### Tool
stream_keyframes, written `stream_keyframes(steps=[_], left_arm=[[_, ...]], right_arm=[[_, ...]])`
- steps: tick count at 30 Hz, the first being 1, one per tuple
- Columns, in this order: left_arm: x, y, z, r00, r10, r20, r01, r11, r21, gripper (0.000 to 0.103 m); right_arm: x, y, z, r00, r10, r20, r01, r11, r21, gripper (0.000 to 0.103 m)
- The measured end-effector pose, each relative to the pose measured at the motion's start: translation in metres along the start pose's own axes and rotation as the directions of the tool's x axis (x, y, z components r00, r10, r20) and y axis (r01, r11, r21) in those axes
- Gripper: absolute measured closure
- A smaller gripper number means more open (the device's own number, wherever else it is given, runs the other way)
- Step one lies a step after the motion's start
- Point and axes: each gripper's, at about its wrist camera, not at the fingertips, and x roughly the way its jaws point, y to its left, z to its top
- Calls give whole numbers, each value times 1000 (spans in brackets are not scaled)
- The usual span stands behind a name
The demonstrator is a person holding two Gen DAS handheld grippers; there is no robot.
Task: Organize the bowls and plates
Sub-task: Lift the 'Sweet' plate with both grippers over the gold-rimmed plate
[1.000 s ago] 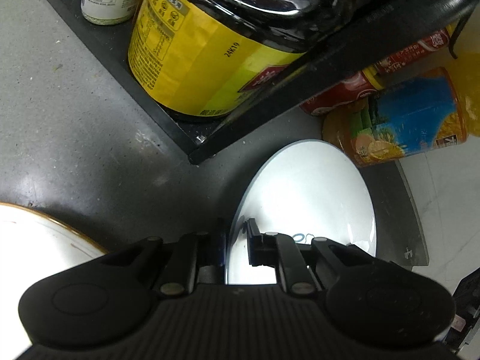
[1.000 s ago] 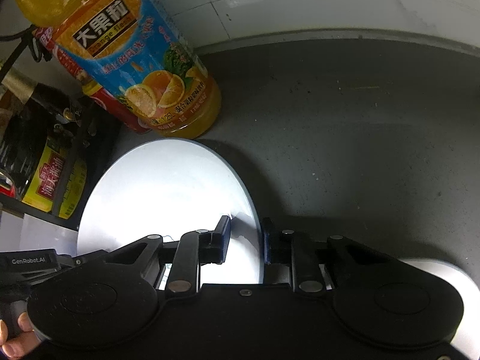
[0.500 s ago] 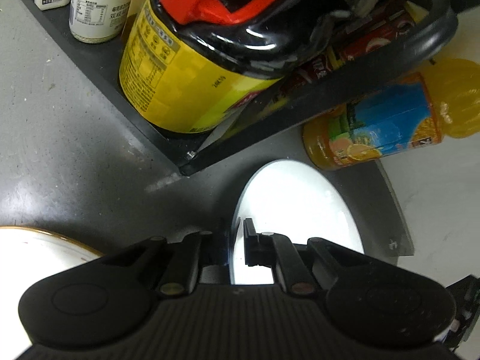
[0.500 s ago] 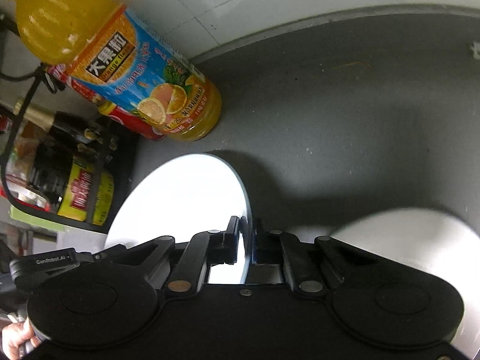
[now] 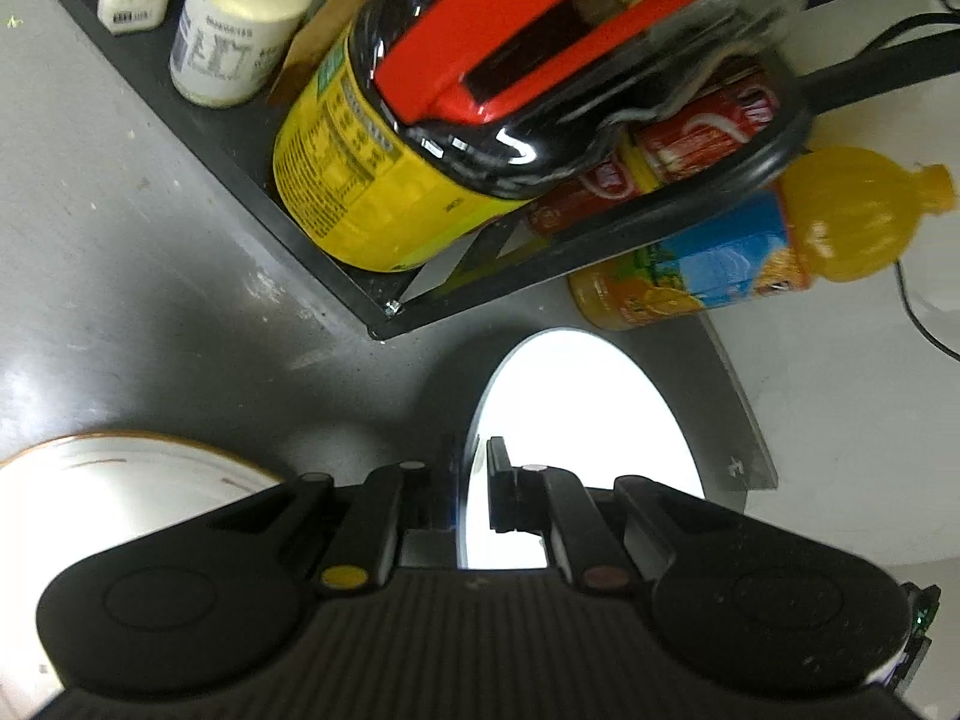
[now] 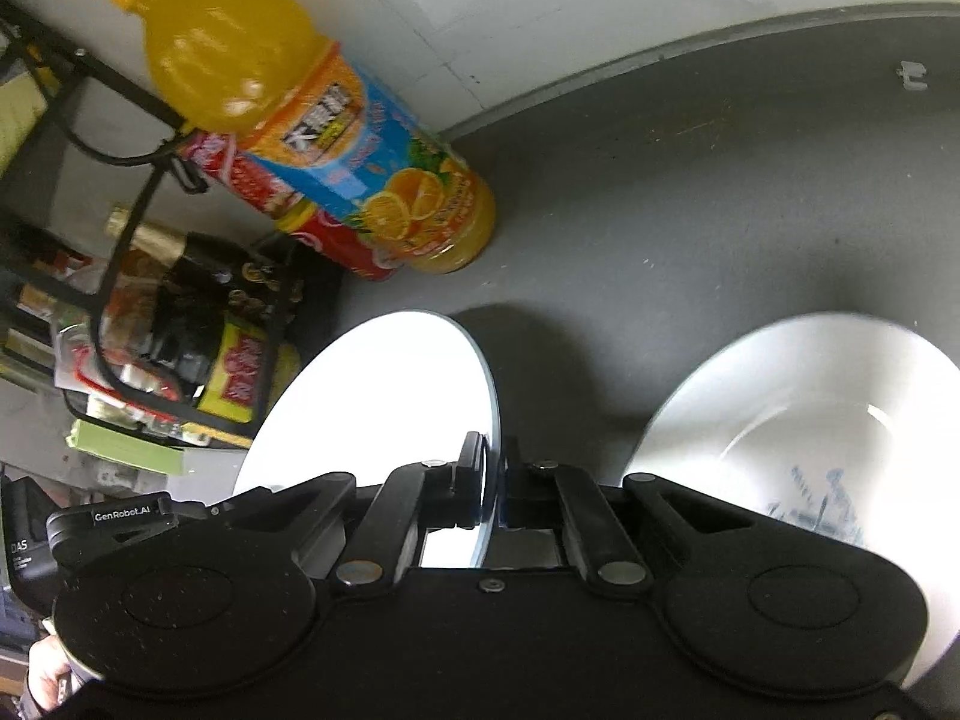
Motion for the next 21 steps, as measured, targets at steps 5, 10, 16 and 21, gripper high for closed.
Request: stream_keyframes(steps=[5,10,16,21], left_arm=[[-26,9,1,1000,-24,-17,25,998,59,97],[-51,18,-3,998,-45,-45,51,991,126,97],[-69,32,-1,996,-51,-76,63,984,164,97],[-83,45,-1,994,-51,-95,68,980,186,97]], right_arm=[[-8,22,-16,1000,6,16,-6,1000,-9,98],[-19,42,-38,999,10,35,-10,1000,-7,98],[-24,62,-71,998,3,59,-3,1000,9,98],[-32,71,-95,997,-10,78,8,1000,28,98]])
